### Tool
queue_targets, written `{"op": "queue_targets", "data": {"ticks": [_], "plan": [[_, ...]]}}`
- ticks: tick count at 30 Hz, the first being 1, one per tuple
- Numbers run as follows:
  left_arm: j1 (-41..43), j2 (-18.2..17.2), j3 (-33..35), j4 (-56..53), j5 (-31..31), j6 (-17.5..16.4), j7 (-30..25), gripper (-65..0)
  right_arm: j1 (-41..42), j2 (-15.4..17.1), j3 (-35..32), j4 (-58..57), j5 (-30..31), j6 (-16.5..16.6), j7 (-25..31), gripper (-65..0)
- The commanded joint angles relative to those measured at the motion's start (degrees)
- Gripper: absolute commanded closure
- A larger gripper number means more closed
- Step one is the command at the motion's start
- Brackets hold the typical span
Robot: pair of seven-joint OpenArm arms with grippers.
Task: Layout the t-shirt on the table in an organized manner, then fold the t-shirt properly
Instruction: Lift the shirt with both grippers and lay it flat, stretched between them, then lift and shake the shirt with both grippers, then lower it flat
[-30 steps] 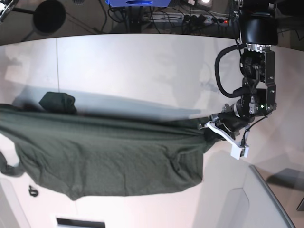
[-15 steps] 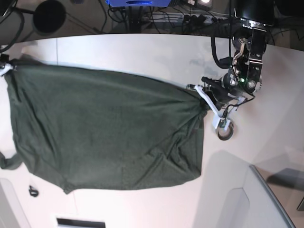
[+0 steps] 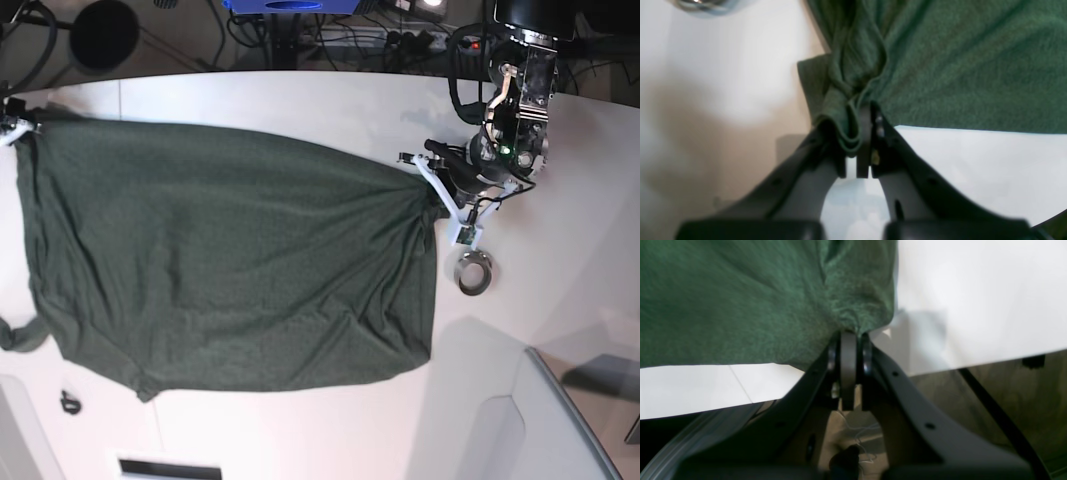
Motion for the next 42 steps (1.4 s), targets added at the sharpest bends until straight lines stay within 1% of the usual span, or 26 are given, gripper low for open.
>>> {"op": "queue_targets", "data": {"ticks": [1, 6, 13, 17, 23, 25, 26, 29, 30, 33, 35, 37, 40, 42], "plan": [[-0.38, -0.51, -0.18, 0.81, 0.02, 0.10, -0.88, 0.0, -0.22, 1.19, 0.32, 0.54, 0.28, -0.04, 0.20, -0.3], [-0.55, -0.51, -0.26, -1.38, 0.02, 0.10, -0.88, 0.0, -0.04, 1.11, 0.32, 0.63, 0.28, -0.04, 0.20, -0.3], [-0.29, -0.51, -0.53, -1.47, 0.02, 0.10, -0.88, 0.0, -0.22, 1.11, 0.32, 0.89, 0.28, -0.04, 0.20, -0.3], [-0.64, -0.51, -0.70, 0.37, 0.02, 0.10, -0.88, 0.0, 0.13, 1.11, 0.32, 1.59, 0.37, -0.04, 0.20, -0.3], [-1.08, -0.42, -1.05, 6.26, -0.07, 0.10, -0.88, 0.0, -0.04, 1.11, 0.49, 8.19, 0.37, -0.04, 0.02, -0.3], [-3.45, -0.16, -0.97, 6.79, -0.25, 0.10, -0.71, 0.0, 0.48, 1.11, 0.23, 10.12, 0.37, -0.04, -0.33, -0.3], [-4.69, 0.02, -0.97, 6.70, -0.25, 0.10, 0.35, 0.0, 1.36, 1.11, 0.23, 11.00, 0.37, -0.30, -1.04, -0.3], [-7.85, 1.42, -0.97, 7.14, -0.16, 0.10, 6.68, 0.0, 3.03, 1.46, 0.67, 11.18, 0.28, -3.99, -5.34, -0.3], [-7.94, 1.51, -0.97, 7.23, -0.16, 0.10, 7.82, 0.0, 2.59, 1.37, 0.67, 11.35, 0.28, -4.43, -5.52, -0.3], [-5.65, 1.16, -0.88, 7.06, -0.07, 0.10, 8.00, 0.0, -0.13, 1.11, 0.76, 11.44, 0.37, -4.35, -5.25, -0.5], [-3.28, 0.90, -0.88, 7.14, -0.07, 0.10, 8.00, 0.0, -1.98, 1.11, 0.76, 11.26, 0.46, -4.35, -3.67, -0.5], [-0.55, -0.77, -0.88, 7.23, -0.07, 0.10, 8.00, 0.0, -3.21, 1.11, 0.76, 11.26, 0.46, -4.35, -2.71, -0.5], [0.94, -1.83, -0.88, 6.62, -0.07, 0.10, 8.00, 0.0, -3.03, 1.19, 0.32, 10.82, 0.37, -4.70, -2.18, -0.5], [-0.29, -1.74, -0.79, 5.82, -0.07, 0.10, 8.00, 0.0, 0.40, 1.46, 0.06, 9.33, 0.37, -4.70, -2.27, -0.5]]}}
